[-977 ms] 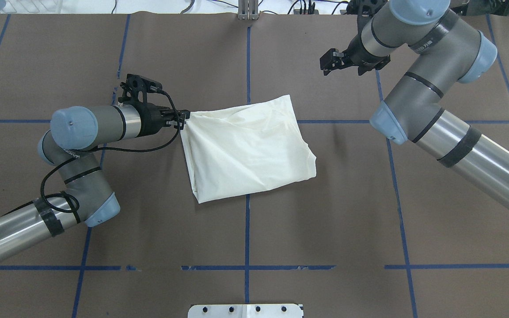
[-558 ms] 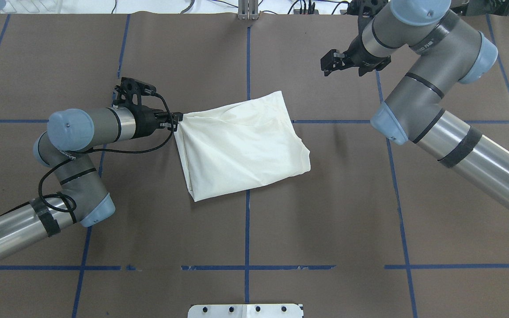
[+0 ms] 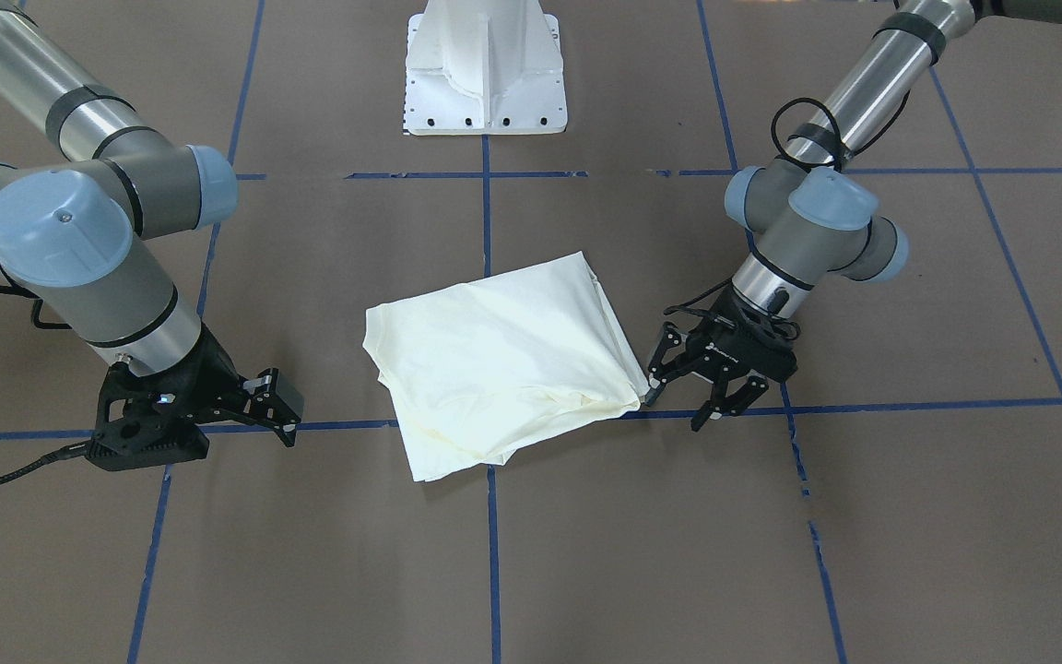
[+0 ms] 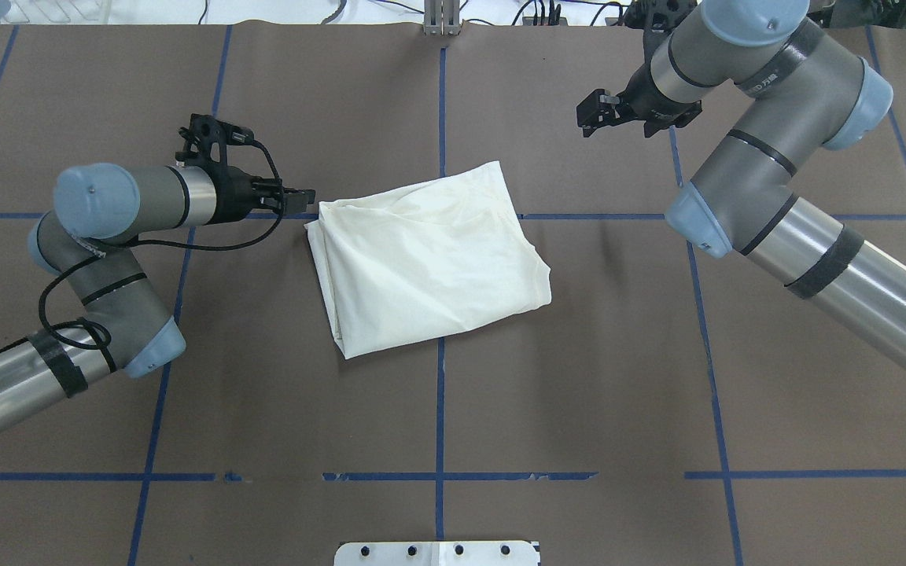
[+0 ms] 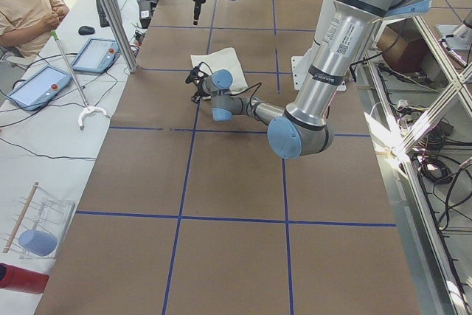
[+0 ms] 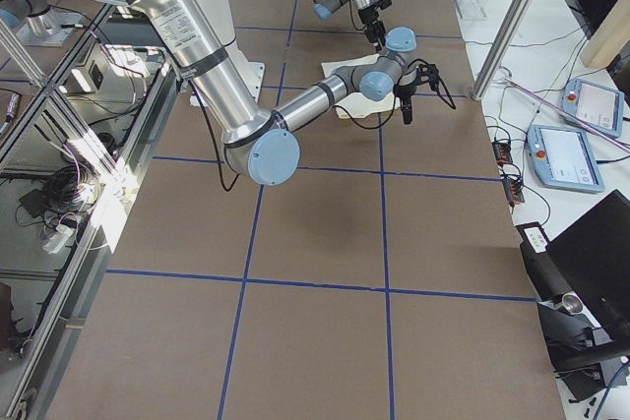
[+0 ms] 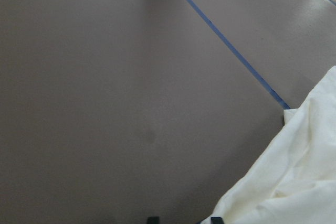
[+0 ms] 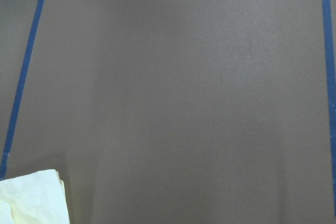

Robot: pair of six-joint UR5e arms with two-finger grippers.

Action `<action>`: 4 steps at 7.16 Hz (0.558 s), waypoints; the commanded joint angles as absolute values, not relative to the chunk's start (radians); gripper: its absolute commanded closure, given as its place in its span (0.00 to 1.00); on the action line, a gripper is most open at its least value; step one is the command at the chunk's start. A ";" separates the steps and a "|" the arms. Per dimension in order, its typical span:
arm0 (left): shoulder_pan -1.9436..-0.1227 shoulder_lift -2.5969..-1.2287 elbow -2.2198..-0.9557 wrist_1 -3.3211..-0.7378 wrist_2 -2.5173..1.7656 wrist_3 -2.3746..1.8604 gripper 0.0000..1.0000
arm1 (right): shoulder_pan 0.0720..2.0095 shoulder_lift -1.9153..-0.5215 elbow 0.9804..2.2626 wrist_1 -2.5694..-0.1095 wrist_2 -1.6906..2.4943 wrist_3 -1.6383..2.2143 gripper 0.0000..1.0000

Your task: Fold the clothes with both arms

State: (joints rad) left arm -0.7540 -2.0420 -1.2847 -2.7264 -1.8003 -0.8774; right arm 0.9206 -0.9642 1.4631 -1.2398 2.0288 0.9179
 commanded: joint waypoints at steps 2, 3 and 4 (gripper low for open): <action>-0.932 -1.953 -1.560 -2.376 -2.006 -0.777 0.00 | 1.023 -1.017 1.463 -1.252 2.097 0.759 0.00; -0.952 -1.865 -1.723 -2.232 -2.008 -0.659 0.00 | 1.099 -1.060 1.462 -1.253 2.164 0.668 0.00; -1.006 -1.806 -1.850 -2.054 -2.011 -0.471 0.00 | 1.180 -1.121 1.465 -1.253 2.208 0.538 0.00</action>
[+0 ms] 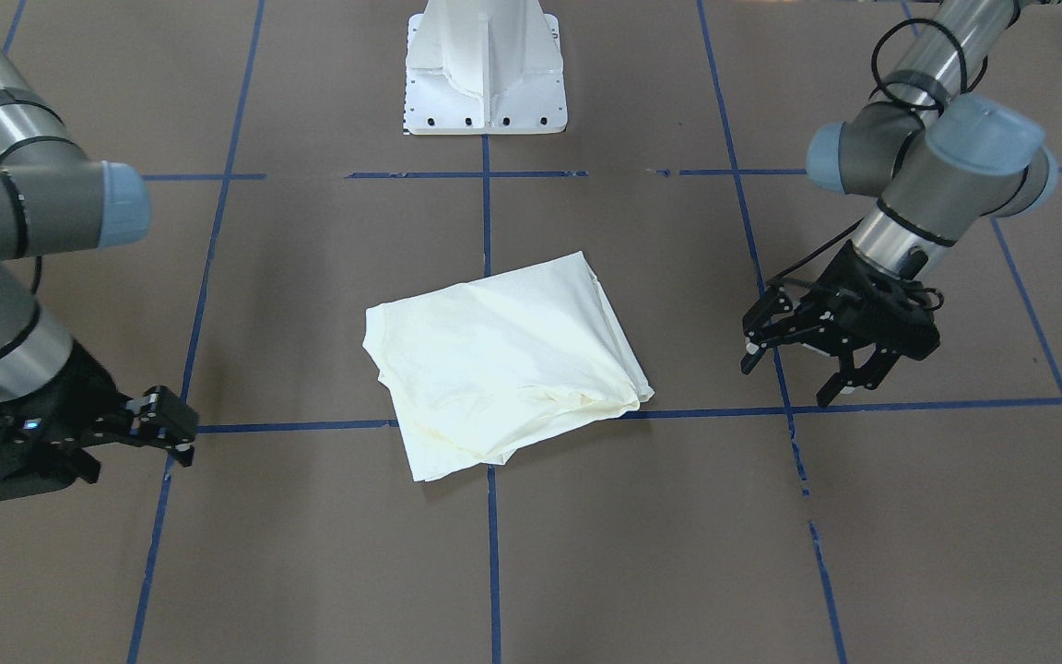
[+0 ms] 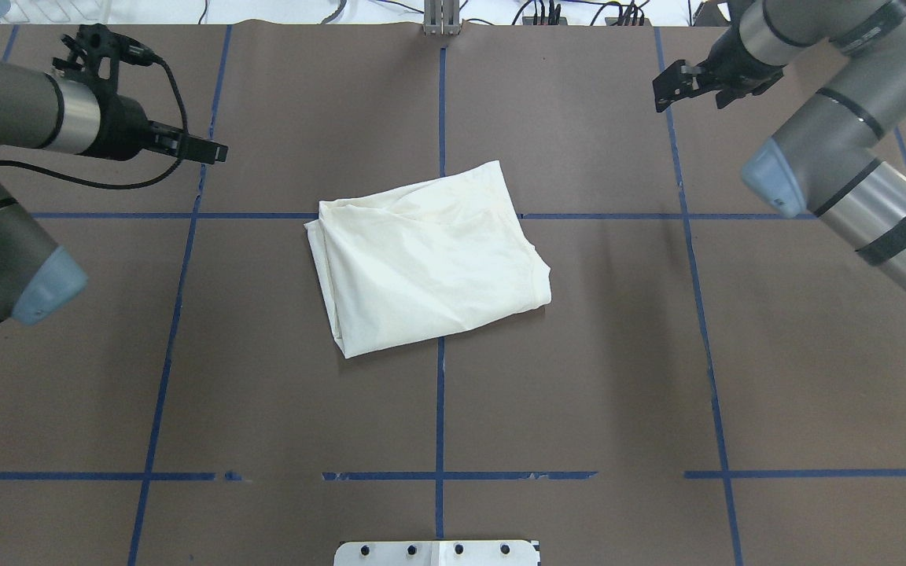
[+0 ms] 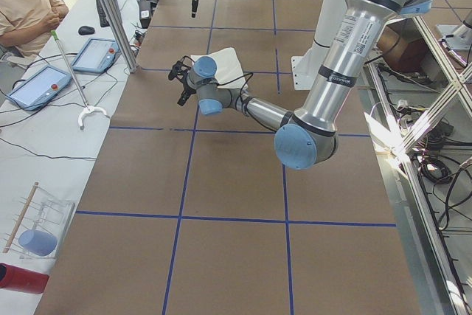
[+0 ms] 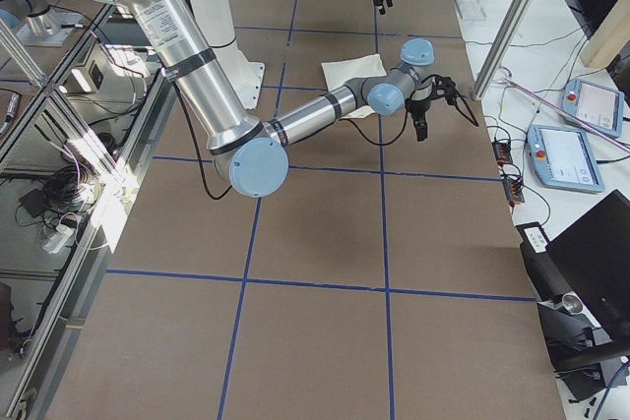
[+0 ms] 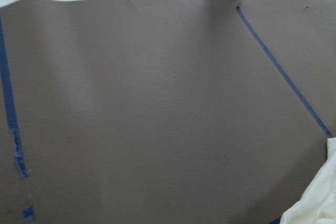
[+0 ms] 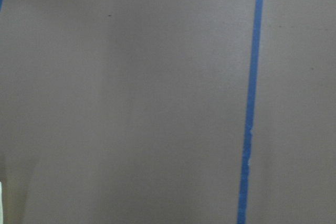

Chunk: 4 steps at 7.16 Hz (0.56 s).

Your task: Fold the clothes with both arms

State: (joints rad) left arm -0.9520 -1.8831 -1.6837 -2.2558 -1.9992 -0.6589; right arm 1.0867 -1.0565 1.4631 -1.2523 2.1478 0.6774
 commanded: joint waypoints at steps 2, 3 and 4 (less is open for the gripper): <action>-1.206 -1.722 -1.959 -1.846 -2.061 -0.129 0.00 | 1.341 -1.265 1.463 -1.253 2.281 0.265 0.00; -1.318 -1.688 -1.945 -1.804 -2.132 0.026 0.00 | 1.411 -1.313 1.465 -1.282 2.313 0.173 0.00; -1.433 -1.671 -1.942 -1.722 -2.149 0.152 0.00 | 1.464 -1.325 1.476 -1.375 2.338 0.103 0.00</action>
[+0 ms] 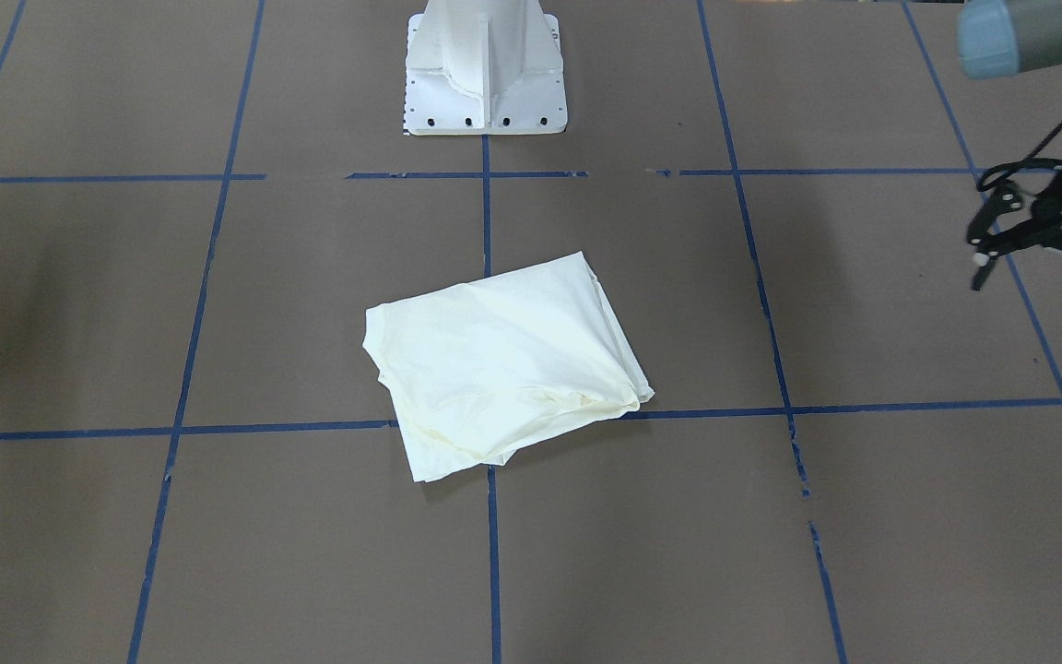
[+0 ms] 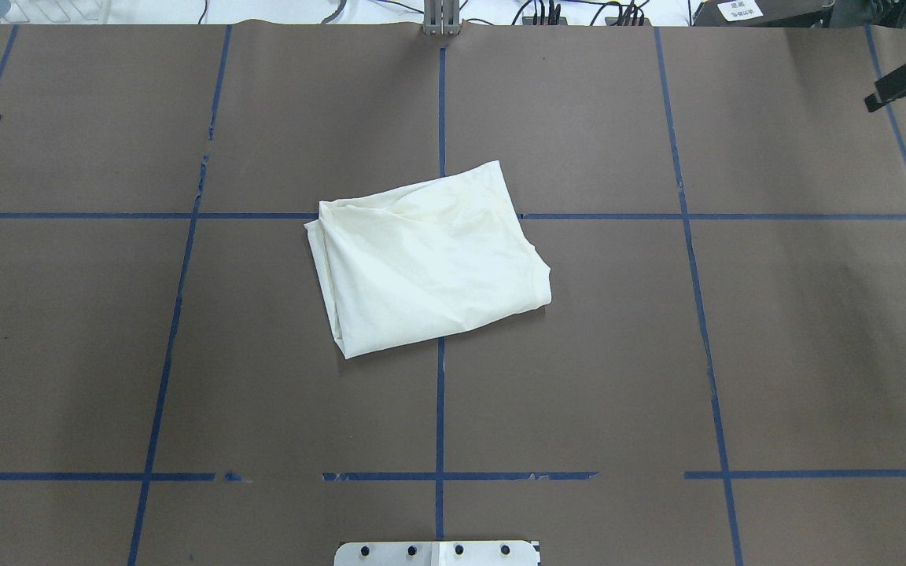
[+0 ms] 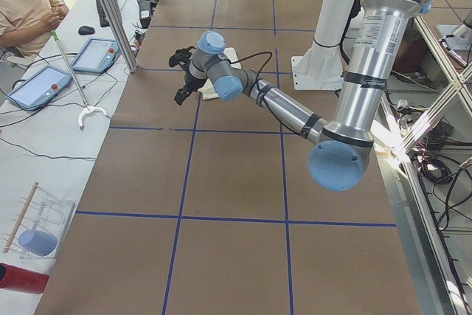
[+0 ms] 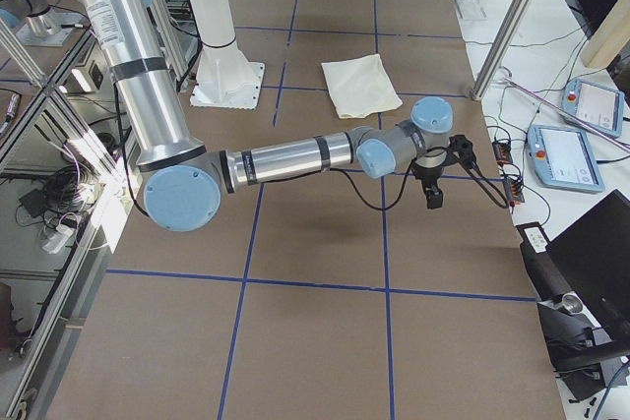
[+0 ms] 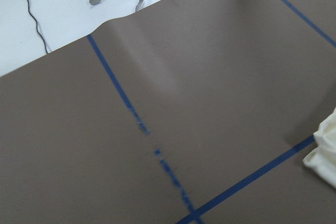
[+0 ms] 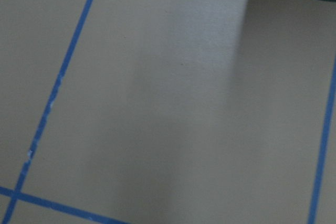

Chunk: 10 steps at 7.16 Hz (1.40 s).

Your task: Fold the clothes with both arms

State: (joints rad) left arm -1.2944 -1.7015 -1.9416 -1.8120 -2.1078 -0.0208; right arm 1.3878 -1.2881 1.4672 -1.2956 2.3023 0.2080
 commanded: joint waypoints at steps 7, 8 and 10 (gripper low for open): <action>-1.710 -1.476 -1.871 -1.476 -2.215 0.270 0.00 | 1.583 -1.681 1.580 -1.430 2.344 -0.004 0.00; -1.715 -1.435 -1.873 -1.482 -2.215 0.275 0.00 | 1.582 -1.693 1.582 -1.430 2.301 -0.011 0.00; -1.713 -1.430 -1.859 -1.474 -2.229 0.264 0.00 | 1.566 -1.681 1.600 -1.468 2.298 -0.011 0.00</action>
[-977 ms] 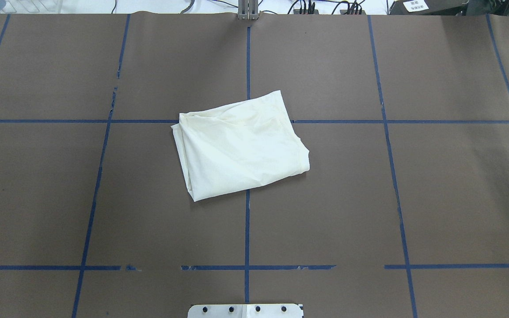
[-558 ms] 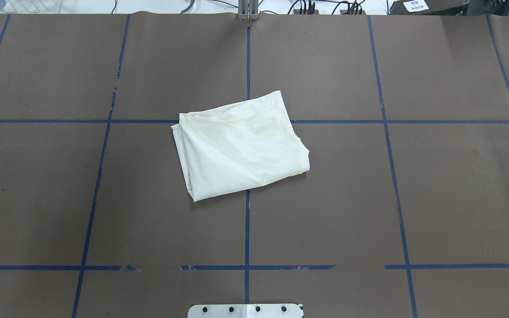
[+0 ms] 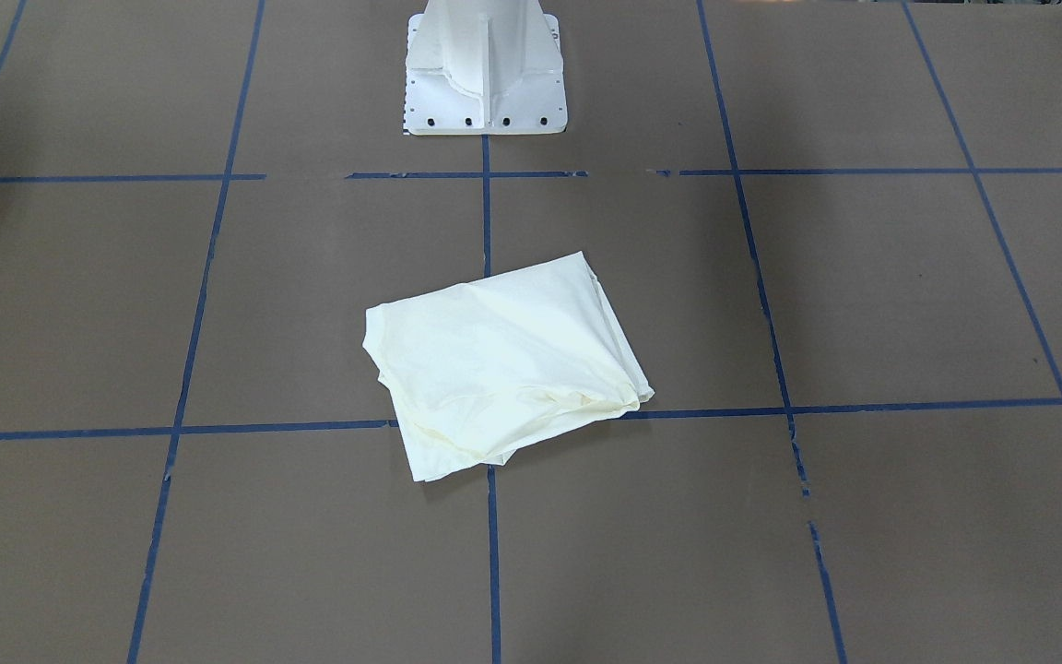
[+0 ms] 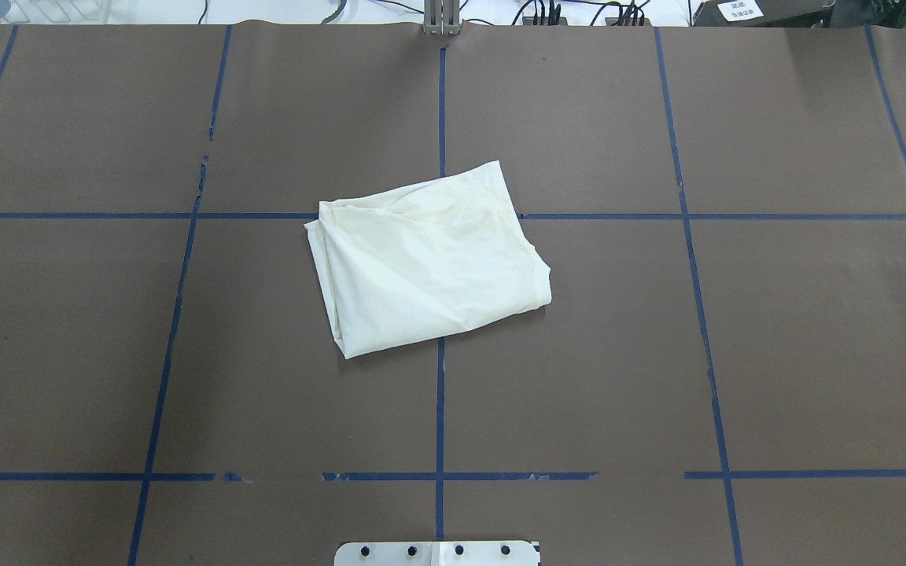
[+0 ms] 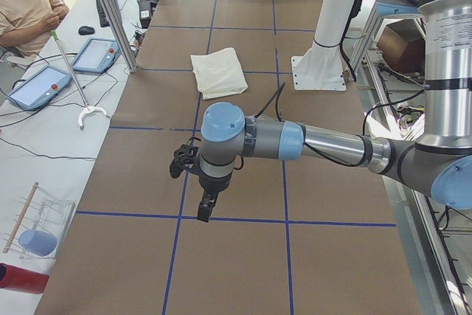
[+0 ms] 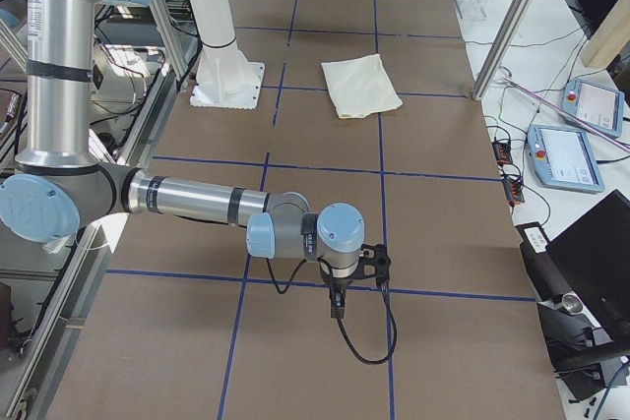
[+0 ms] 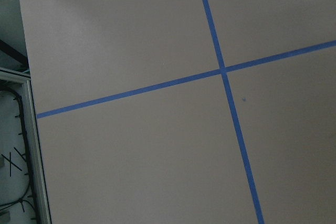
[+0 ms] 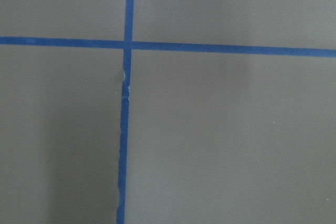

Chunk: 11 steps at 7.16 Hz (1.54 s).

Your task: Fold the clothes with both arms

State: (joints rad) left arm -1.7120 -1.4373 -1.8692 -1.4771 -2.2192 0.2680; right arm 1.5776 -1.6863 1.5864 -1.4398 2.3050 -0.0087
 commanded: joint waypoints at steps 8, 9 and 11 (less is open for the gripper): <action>-1.603 -1.428 -1.786 -1.560 -2.329 0.146 0.00 | 1.555 -1.698 1.674 -1.560 2.249 -0.005 0.00; -1.600 -1.428 -1.751 -1.606 -2.329 0.152 0.00 | 1.555 -1.698 1.675 -1.559 2.250 -0.002 0.00; -1.598 -1.428 -1.732 -1.611 -2.327 0.149 0.00 | 1.555 -1.697 1.674 -1.559 2.250 0.000 0.00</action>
